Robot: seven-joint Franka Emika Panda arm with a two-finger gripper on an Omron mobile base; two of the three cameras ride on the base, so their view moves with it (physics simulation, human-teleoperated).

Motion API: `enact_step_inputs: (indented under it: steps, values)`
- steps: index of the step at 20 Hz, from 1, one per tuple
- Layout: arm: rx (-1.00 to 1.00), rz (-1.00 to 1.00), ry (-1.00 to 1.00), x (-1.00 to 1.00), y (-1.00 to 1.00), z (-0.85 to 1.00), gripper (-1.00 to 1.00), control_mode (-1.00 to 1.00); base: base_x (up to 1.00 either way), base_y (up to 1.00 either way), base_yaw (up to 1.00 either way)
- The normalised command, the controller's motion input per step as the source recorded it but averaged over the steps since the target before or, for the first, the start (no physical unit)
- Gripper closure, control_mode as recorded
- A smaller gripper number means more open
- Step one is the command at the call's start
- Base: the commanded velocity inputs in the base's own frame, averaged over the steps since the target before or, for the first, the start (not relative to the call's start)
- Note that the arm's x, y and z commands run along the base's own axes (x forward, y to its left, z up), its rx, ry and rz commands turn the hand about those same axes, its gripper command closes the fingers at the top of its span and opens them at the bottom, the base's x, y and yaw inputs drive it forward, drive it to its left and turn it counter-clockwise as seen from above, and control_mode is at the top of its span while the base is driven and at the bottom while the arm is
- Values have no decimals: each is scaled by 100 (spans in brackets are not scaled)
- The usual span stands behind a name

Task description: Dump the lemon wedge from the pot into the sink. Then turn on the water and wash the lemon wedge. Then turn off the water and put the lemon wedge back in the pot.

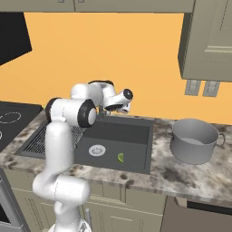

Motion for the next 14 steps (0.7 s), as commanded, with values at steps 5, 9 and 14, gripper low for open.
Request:
enact_step_inputs:
  steps: [5,9,14]
  values:
    - [0,4,0,37,7,-27,-100,-100,0,0,0]
    - [0,4,0,34,8,-21,-100,-100,0,0,0]
    - [0,4,0,32,8,-16,-100,-100,0,0,0]
